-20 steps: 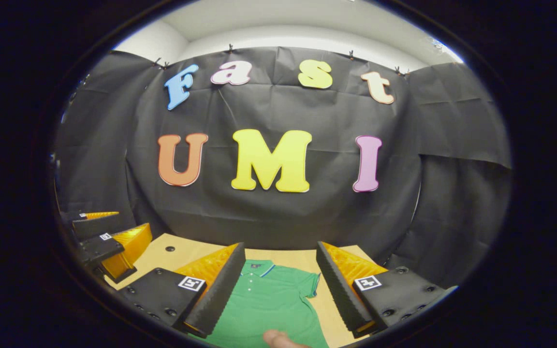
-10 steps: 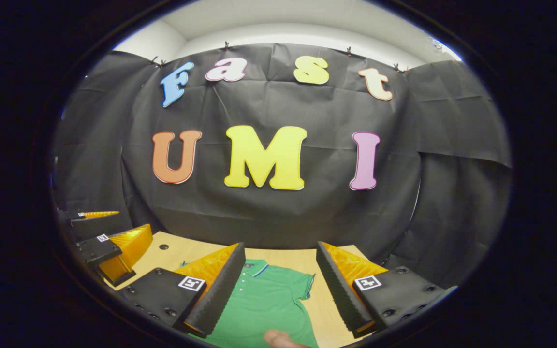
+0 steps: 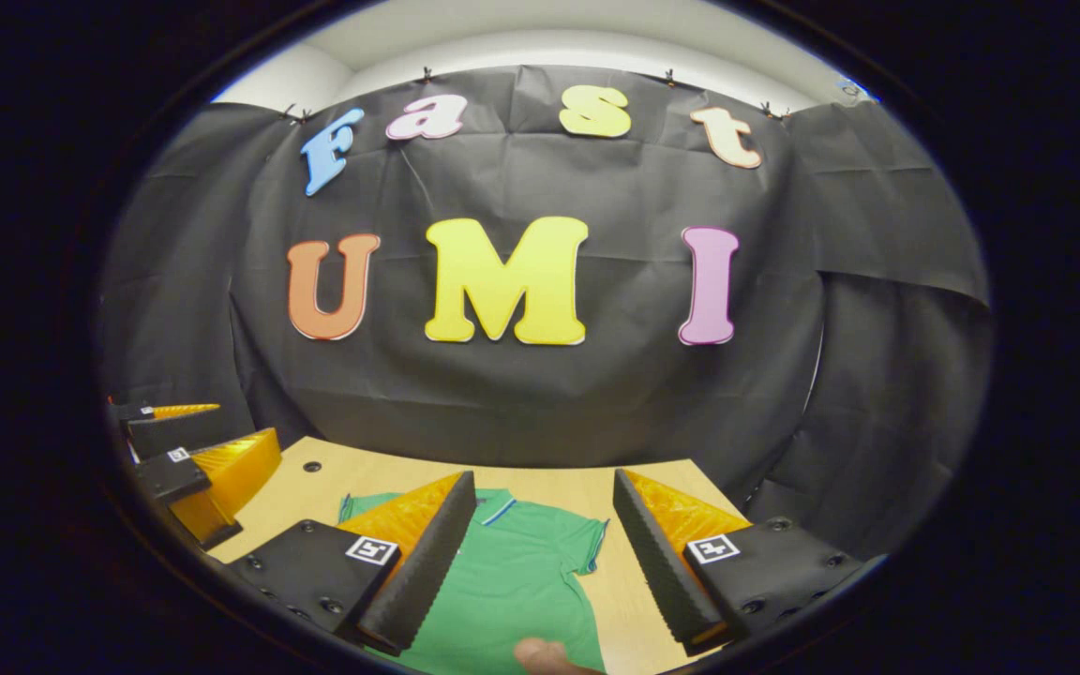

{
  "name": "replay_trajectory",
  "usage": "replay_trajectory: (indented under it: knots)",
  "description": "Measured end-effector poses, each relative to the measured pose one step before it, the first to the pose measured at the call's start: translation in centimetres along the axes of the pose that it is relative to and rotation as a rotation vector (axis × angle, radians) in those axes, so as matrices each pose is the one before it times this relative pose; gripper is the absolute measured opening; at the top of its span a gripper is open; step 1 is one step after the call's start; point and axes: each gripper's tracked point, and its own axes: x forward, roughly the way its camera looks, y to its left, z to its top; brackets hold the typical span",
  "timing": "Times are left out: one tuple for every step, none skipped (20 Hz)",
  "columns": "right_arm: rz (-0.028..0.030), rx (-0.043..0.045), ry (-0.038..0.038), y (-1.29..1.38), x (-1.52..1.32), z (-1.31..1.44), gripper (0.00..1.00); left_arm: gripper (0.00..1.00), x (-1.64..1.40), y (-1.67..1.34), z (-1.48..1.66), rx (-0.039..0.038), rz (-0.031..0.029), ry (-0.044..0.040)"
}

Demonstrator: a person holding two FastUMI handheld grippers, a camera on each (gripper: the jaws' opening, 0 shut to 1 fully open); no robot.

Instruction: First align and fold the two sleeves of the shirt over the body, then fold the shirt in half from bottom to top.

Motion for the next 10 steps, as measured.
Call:
replay_trajectory:
  knots:
    - [-0.00150, -0.00195, 0.00933, -0.600, 0.900, -0.567, 0.94, 1.00, 0.093, -0.004, -0.105, 0.00134, 0.01178, 0.00164]
    - [-0.00432, -0.00453, 0.01200, -0.657, 1.185, -0.751, 0.96, 1.00, -0.131, 0.068, -0.077, 0.00225, 0.01122, 0.00100]
    - [-0.00219, -0.00252, 0.01208, -0.546, 1.088, -0.669, 0.96, 1.00, -0.058, 0.090, -0.136, 0.00232, 0.01470, 0.00442]
    - [-0.00105, 0.00189, 0.00886, -0.590, 1.338, -0.808, 0.96, 1.00, -0.059, -0.023, -0.212, 0.00076, 0.01414, 0.00724]
    - [0.01530, 0.00978, 0.01188, -0.488, 1.780, -1.002, 0.94, 1.00, -0.198, 0.120, -0.355, 0.00131, 0.02374, 0.02092]
    - [0.01039, 0.00670, 0.01042, -0.427, 1.400, -0.819, 0.96, 1.00, -0.114, 0.030, -0.337, -0.00732, 0.01528, 0.01634]
    - [-0.00427, -0.00541, 0.02189, -0.714, 1.584, -1.169, 0.96, 1.00, -0.282, -0.057, 0.041, -0.00797, 0.01290, 0.00518]
    - [0.00068, -0.00493, 0.02462, -0.660, 1.602, -1.146, 0.96, 1.00, -0.209, 0.089, 0.101, -0.00418, 0.01923, -0.00130]
    - [0.00064, -0.00056, 0.02623, -0.559, 1.538, -1.094, 0.96, 1.00, -0.287, -0.007, -0.010, -0.00163, 0.01857, -0.00019]
    - [-0.00267, 0.00164, 0.02576, -0.669, 1.589, -1.008, 0.96, 0.99, -0.117, -0.021, 0.029, -0.00082, 0.01826, 0.00164]
